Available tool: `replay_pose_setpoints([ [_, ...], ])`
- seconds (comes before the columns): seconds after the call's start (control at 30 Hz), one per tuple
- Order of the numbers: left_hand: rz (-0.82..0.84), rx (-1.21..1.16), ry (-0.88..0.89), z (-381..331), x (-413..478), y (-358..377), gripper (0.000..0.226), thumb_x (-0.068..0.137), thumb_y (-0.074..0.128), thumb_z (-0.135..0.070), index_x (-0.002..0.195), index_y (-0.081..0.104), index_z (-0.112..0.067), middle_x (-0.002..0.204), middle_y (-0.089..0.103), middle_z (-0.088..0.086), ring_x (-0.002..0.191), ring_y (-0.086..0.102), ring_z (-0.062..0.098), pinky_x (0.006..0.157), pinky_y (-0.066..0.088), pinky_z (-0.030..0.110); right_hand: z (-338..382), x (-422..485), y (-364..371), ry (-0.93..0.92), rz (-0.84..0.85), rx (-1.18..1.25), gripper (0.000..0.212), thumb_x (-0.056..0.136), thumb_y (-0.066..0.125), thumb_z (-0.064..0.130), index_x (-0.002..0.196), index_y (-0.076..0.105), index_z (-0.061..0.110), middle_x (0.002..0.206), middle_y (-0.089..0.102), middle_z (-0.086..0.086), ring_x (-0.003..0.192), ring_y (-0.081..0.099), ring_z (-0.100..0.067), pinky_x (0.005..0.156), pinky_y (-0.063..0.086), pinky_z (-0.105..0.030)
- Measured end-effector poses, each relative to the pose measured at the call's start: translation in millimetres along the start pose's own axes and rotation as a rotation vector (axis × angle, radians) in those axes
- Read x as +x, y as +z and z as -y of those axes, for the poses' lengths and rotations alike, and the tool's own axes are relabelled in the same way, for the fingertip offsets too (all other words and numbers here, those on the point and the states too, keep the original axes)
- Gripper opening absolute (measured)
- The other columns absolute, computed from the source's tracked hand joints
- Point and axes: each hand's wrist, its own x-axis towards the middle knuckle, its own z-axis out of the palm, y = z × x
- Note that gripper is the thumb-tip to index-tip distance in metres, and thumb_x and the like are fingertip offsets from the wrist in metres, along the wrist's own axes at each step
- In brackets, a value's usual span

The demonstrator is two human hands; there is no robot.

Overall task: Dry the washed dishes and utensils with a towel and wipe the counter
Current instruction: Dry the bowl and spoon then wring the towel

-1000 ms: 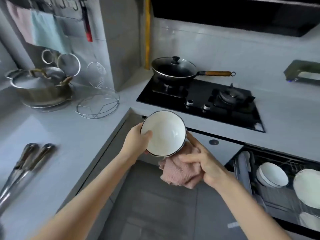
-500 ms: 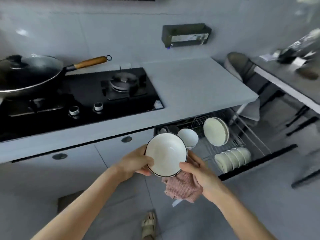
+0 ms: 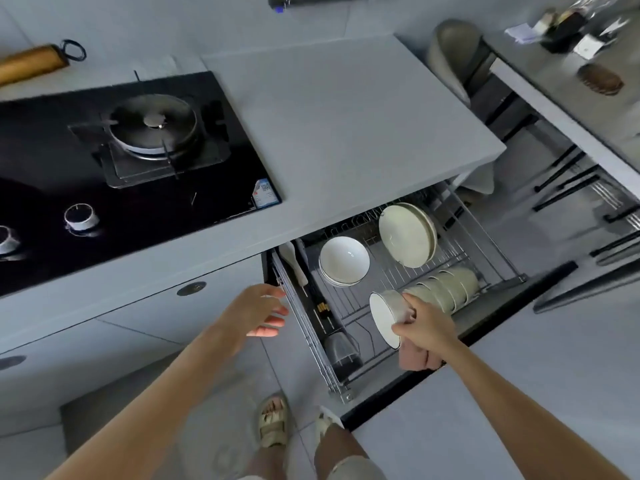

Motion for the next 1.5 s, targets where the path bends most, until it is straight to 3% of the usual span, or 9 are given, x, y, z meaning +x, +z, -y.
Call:
replay_pose_setpoints([
  [0.2, -0.111, -0.091, -0.105, 7.1, 28.9, 10.8, 0.016, 0.096, 0.045, -0.006, 0.101, 0.058, -0.014, 0.086, 0.064, 0.008, 0.068, 0.06, 0.017, 0.049, 0.053, 0.019, -16.0, 76.1, 61.2, -0.035, 0.216, -0.254, 0.069, 0.08, 0.064, 0.032, 0.143, 0.036, 0.025, 0.119, 0.062, 0.002, 0.103, 0.06, -0.018, 0.075, 0.046, -0.025],
  [0.63, -0.323, -0.344, -0.356, 41.6, 41.0, 43.2, 0.022, 0.097, 0.038, 0.002, 0.097, 0.056, -0.01, 0.081, 0.061, 0.01, 0.066, 0.059, 0.021, 0.044, 0.051, 0.02, -28.6, 135.2, 147.9, -0.009, 0.36, -0.39, 0.058, 0.079, 0.068, 0.031, 0.13, 0.045, 0.019, 0.112, 0.064, -0.002, 0.093, 0.064, -0.02, 0.061, 0.047, -0.025],
  [0.8, -0.419, -0.41, -0.397, 64.9, 25.1, 46.8, 0.022, 0.095, 0.04, 0.001, 0.105, 0.058, -0.009, 0.085, 0.063, 0.009, 0.068, 0.061, 0.019, 0.051, 0.053, 0.024, -25.5, 142.0, 153.3, 0.03, 0.461, -0.412, 0.045, 0.085, 0.064, 0.031, 0.123, 0.048, 0.014, 0.093, 0.066, -0.002, 0.071, 0.065, -0.017, 0.056, 0.046, -0.023],
  [0.9, -0.452, -0.449, -0.397, 79.0, 8.5, 48.7, 0.024, 0.095, 0.039, -0.002, 0.106, 0.059, -0.01, 0.087, 0.065, 0.008, 0.07, 0.062, 0.018, 0.057, 0.053, 0.026, -22.0, 137.0, 134.3, -0.039, 0.391, -0.366, 0.049, 0.085, 0.066, 0.031, 0.128, 0.049, 0.013, 0.114, 0.065, -0.004, 0.089, 0.064, -0.02, 0.067, 0.048, -0.026],
  [1.03, -0.484, -0.511, -0.354, 96.3, -20.8, 48.7, 0.024, 0.094, 0.041, -0.004, 0.108, 0.06, -0.011, 0.09, 0.067, 0.008, 0.074, 0.064, 0.018, 0.057, 0.054, 0.023, 11.9, 108.6, 90.0, -0.289, 0.248, -0.116, 0.03, 0.089, 0.062, 0.02, 0.116, 0.056, 0.006, 0.112, 0.065, -0.011, 0.088, 0.061, -0.022, 0.073, 0.049, -0.028],
  [1.13, -0.483, -0.564, -0.291, 109.6, -47.2, 46.7, 0.021, 0.094, 0.048, -0.009, 0.111, 0.061, -0.011, 0.094, 0.069, 0.008, 0.079, 0.065, 0.018, 0.064, 0.055, 0.027, 65.5, 67.6, 56.2, -0.376, 0.432, 0.269, 0.042, 0.092, 0.06, 0.02, 0.132, 0.052, 0.011, 0.131, 0.056, 0.002, 0.115, 0.054, -0.012, 0.092, 0.044, -0.025],
  [1.33, -0.467, -0.774, 0.031, 151.0, -135.8, 30.8, 0.044, 0.08, 0.066, -0.049, 0.119, 0.057, -0.03, 0.112, 0.068, -0.001, 0.106, 0.063, 0.014, 0.085, 0.055, 0.032, 187.1, -73.7, 66.8, -0.538, 0.942, 0.623, 0.033, 0.097, 0.048, 0.012, 0.129, 0.055, 0.016, 0.124, 0.063, 0.008, 0.114, 0.058, -0.003, 0.102, 0.045, -0.028],
  [1.43, -0.635, -0.962, 0.248, 189.8, -202.8, 17.8, 0.049, 0.075, 0.068, -0.038, 0.121, 0.058, -0.024, 0.11, 0.07, 0.006, 0.101, 0.067, 0.021, 0.086, 0.055, 0.037, 226.6, -168.6, 98.6, -0.671, 1.122, 0.605, 0.027, 0.099, 0.045, 0.013, 0.12, 0.059, 0.023, 0.11, 0.071, 0.01, 0.105, 0.064, -0.004, 0.093, 0.051, -0.025],
  [1.5, -0.85, -1.055, 0.289, 222.4, -253.5, 10.9, 0.038, 0.08, 0.07, -0.022, 0.117, 0.061, -0.016, 0.105, 0.071, 0.012, 0.092, 0.068, 0.023, 0.08, 0.056, 0.036, 240.6, -230.3, 125.6, -0.793, 1.177, 0.528, 0.026, 0.099, 0.047, 0.015, 0.119, 0.061, 0.024, 0.113, 0.071, 0.005, 0.112, 0.062, -0.009, 0.099, 0.049, -0.031],
])
